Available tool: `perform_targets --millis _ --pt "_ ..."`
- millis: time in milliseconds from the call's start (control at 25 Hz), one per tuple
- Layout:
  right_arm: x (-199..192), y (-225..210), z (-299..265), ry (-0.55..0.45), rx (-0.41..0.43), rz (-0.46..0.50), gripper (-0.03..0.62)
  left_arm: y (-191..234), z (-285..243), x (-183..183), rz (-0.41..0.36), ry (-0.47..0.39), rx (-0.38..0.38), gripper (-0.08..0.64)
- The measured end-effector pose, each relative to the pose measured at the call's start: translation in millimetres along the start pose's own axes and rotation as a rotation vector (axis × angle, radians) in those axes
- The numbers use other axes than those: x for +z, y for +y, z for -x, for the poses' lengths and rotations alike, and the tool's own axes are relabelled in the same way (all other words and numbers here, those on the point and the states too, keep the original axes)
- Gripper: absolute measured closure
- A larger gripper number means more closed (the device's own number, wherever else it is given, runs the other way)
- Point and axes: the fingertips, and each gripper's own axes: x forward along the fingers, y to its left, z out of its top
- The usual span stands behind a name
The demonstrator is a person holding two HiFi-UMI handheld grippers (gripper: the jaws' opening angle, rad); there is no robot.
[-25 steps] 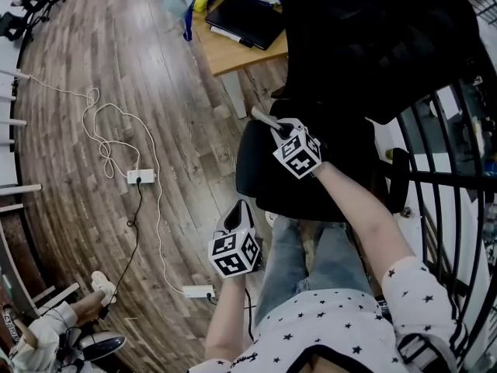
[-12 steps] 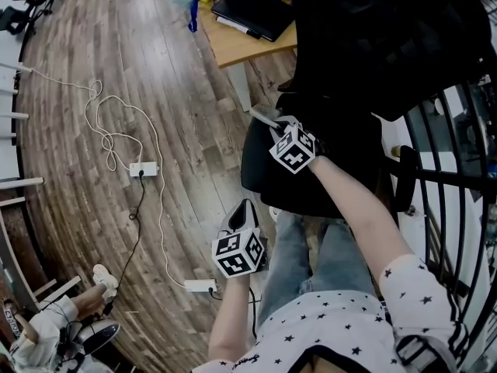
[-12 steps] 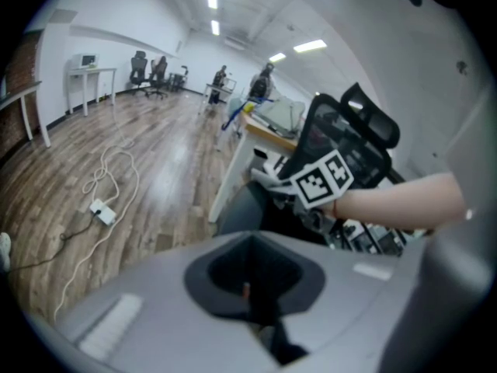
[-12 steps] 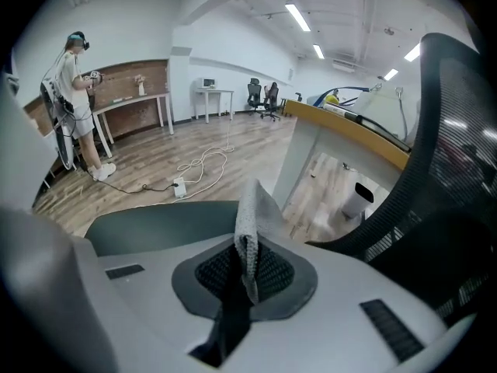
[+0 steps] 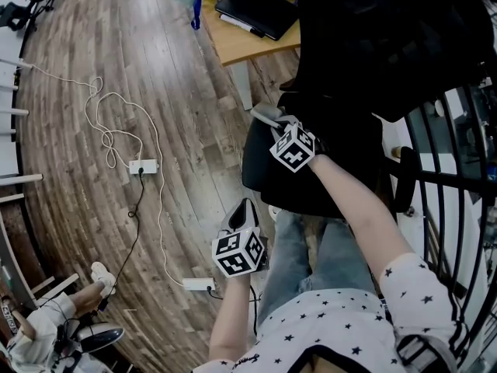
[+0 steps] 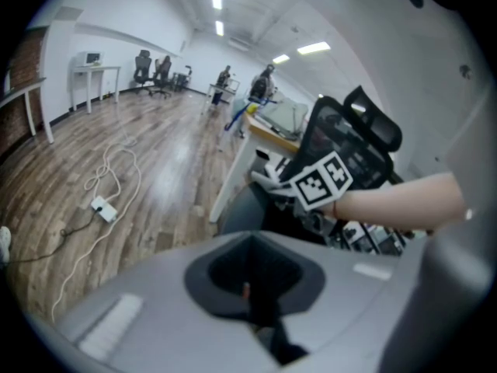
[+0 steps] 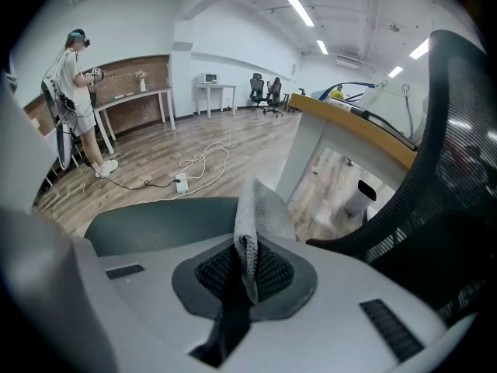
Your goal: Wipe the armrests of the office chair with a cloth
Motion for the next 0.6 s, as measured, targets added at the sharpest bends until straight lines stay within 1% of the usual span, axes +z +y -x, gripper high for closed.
perform_targets --millis 280,480,600 --pt "-2 5 1 0.013 0.014 -0.022 0.566 -2 0 2 0.006 -0.005 -0.004 0.552" --pt "-1 18 5 0.018 0.041 0.007 0.566 -2 4 3 0.005 -0.006 -0.007 0.552" --pt "-2 23 6 0.018 0.048 0.009 0.566 -2 4 5 0.008 -0.010 -0.007 0.552"
